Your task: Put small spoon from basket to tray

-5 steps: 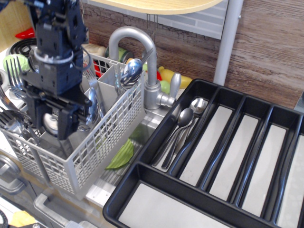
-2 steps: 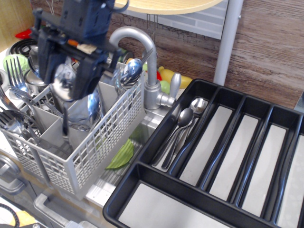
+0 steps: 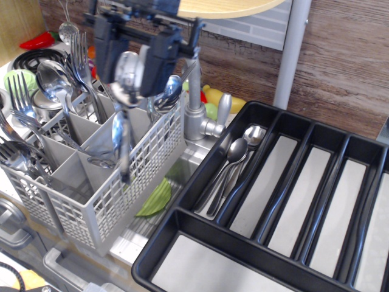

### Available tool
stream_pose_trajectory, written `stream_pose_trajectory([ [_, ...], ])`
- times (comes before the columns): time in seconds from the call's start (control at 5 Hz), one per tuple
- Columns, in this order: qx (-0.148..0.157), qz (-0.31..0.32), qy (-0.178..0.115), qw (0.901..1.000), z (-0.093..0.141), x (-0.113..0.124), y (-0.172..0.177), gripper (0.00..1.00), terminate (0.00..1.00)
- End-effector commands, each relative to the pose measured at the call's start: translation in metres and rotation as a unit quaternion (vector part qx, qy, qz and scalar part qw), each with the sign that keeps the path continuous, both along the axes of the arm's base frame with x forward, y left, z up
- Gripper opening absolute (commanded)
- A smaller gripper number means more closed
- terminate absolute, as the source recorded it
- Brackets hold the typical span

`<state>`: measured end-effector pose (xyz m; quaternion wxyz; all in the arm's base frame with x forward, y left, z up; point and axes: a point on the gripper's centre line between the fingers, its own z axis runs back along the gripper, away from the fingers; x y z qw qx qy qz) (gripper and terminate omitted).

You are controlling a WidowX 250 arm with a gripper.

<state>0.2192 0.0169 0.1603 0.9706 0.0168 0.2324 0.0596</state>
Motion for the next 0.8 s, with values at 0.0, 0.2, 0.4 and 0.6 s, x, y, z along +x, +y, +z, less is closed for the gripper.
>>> stream_pose_trajectory([
  [0.0, -0.044, 0.007, -0.024, 0.9987, -0.005, 0.023, -0.003, 0.0, 0.0],
  [0.2, -0.087, 0.014, -0.019, 0.9959, -0.015, 0.032, -0.007, 0.0, 0.0],
  [0.4, -0.115, 0.004, -0.036, 0.9927, -0.023, 0.048, -0.013, 0.0, 0.0],
  [0.6, -0.13, -0.001, -0.043, 0.9905, -0.043, 0.066, -0.02, 0.0, 0.0],
])
